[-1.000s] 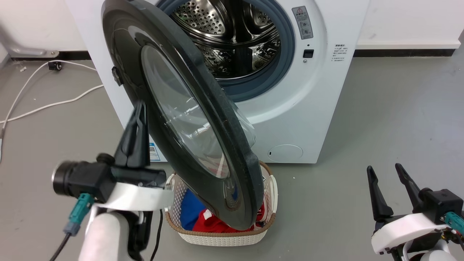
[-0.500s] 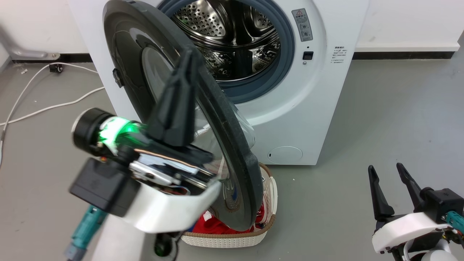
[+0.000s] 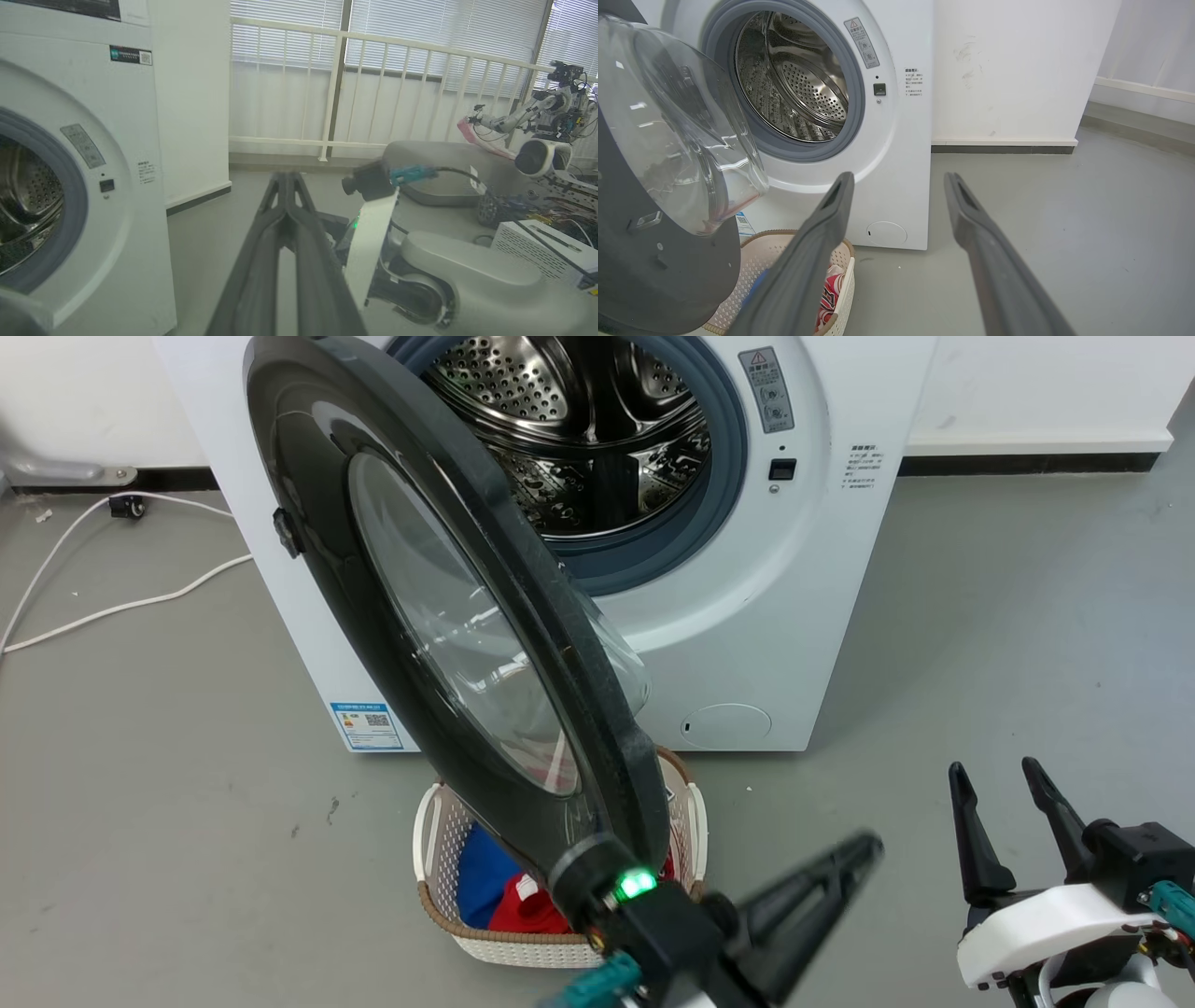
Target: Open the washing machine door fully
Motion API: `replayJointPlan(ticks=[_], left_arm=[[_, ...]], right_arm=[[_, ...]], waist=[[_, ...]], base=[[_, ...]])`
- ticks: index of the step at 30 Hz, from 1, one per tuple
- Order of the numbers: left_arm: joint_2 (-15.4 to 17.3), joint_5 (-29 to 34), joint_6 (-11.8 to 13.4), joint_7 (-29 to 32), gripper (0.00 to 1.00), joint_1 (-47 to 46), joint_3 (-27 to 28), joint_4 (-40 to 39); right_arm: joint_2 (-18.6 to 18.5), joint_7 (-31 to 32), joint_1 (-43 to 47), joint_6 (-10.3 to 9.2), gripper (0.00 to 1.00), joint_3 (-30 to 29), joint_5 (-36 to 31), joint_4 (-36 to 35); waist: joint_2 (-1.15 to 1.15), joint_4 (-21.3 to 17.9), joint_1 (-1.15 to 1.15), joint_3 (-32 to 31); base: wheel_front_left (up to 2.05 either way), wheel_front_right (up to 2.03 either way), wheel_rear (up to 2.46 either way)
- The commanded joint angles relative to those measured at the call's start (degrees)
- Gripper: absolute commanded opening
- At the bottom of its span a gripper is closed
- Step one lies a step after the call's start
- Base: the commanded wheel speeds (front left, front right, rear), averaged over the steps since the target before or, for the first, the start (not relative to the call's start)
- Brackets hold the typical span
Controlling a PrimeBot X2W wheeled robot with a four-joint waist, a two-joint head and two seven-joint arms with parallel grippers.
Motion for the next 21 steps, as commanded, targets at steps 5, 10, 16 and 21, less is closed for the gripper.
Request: replayJointPlan(ticks=[5, 10, 16, 21], left_arm=[[1.88, -3.83, -0.13, 4.01, 0.0, 2.56, -6.15, 5.34], [2.31, -4.88, 0.35, 4.27, 0.0, 0.73, -5.61, 11.03], [1.69, -5.12, 3.16, 2.04, 0.0, -1.91, -1.49, 16.83], [1.59, -5.67, 5.46, 0.23, 0.0, -3.51, 1.47, 20.11]], right_arm=[[0.47, 0.27, -0.08, -0.01, 1.0, -0.31, -0.3, -0.66], [0.59, 0.13, -0.85, -0.01, 1.0, -0.27, -0.37, -0.58], [0.59, -0.06, -1.43, -0.01, 1.0, 0.0, -0.47, -0.24], [0.8, -0.12, -1.54, -0.01, 1.0, 0.46, -0.53, 0.26]], waist=[[0.0, 0.05, 0.0, 0.97], [0.0, -0.12, 0.0, 1.78], [0.0, -0.72, 0.0, 2.31], [0.0, -1.29, 0.0, 2.38]], base=[[0.0, 0.0, 0.0], [0.0, 0.0, 0.0], [0.0, 0.0, 0.0], [0.0, 0.0, 0.0]])
